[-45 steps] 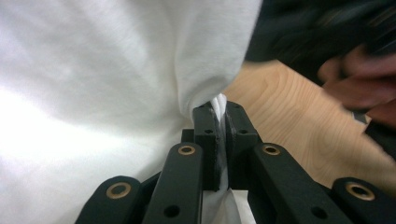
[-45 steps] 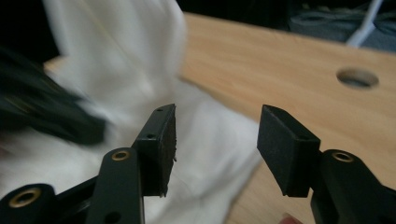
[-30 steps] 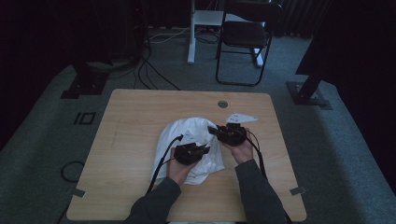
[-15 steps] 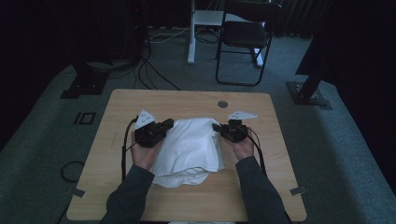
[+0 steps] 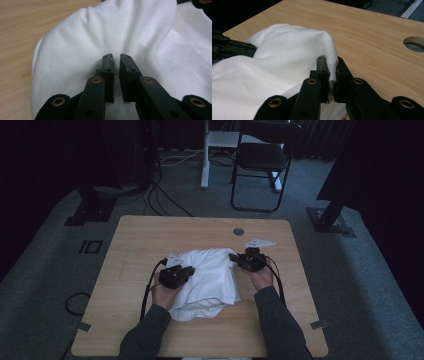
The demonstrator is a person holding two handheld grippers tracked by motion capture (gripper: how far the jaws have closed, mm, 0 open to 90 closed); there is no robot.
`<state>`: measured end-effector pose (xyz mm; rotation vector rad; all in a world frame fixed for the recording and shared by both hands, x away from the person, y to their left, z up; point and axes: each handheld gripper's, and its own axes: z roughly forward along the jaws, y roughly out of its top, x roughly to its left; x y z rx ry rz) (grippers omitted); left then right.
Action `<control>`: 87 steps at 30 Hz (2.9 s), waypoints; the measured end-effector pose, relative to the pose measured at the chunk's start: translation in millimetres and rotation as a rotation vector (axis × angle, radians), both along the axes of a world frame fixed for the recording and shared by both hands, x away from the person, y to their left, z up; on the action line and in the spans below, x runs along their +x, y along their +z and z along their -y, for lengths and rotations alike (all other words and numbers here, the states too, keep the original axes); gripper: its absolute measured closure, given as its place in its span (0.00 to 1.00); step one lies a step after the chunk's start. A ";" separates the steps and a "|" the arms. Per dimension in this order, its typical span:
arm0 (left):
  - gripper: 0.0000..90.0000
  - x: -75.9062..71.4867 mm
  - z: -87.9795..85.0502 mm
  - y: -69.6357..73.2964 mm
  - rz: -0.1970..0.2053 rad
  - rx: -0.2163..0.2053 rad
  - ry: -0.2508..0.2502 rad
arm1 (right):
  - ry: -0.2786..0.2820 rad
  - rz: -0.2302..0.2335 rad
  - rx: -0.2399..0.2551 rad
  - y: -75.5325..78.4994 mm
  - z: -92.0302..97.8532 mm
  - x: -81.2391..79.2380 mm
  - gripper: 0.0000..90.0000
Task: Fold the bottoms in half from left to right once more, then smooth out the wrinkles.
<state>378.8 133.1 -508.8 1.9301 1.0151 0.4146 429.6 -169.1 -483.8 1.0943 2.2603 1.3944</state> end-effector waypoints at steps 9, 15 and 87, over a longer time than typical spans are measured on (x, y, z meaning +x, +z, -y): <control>0.92 -12.5 18.6 -19.8 0.098 0.134 0.056 | -0.007 -0.014 -0.030 -6.1 -0.8 2.6 0.87; 0.93 -7.4 29.1 -22.4 0.132 0.193 0.099 | -0.061 -0.004 -0.029 0.2 2.4 -1.6 0.62; 0.67 -12.7 20.7 25.1 0.129 0.004 0.055 | -0.124 0.058 -0.090 -25.3 11.5 -75.2 0.56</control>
